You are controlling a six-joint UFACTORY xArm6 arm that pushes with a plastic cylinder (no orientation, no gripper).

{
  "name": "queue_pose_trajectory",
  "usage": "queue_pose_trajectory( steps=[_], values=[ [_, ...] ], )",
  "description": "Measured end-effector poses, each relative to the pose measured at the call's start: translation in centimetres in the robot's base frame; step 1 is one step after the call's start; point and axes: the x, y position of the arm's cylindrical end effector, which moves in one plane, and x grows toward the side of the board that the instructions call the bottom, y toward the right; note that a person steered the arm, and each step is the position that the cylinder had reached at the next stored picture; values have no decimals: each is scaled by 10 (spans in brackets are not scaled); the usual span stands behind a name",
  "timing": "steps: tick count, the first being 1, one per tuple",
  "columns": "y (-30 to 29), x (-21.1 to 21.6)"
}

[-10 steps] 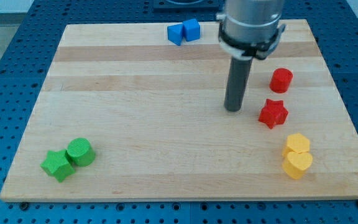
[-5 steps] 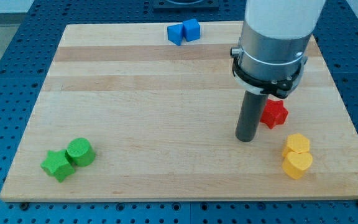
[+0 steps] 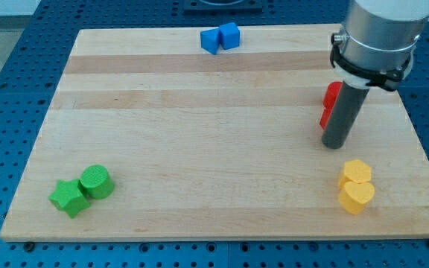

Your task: Push the red star into the red circle

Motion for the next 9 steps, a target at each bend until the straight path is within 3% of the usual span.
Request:
queue_pose_trajectory(
  steps=[3,5,6,8,9],
  values=[
    [1,-34],
    [-67,-34],
    [-124,-58],
    [-171,-188],
    [-171,-201]
  ],
)
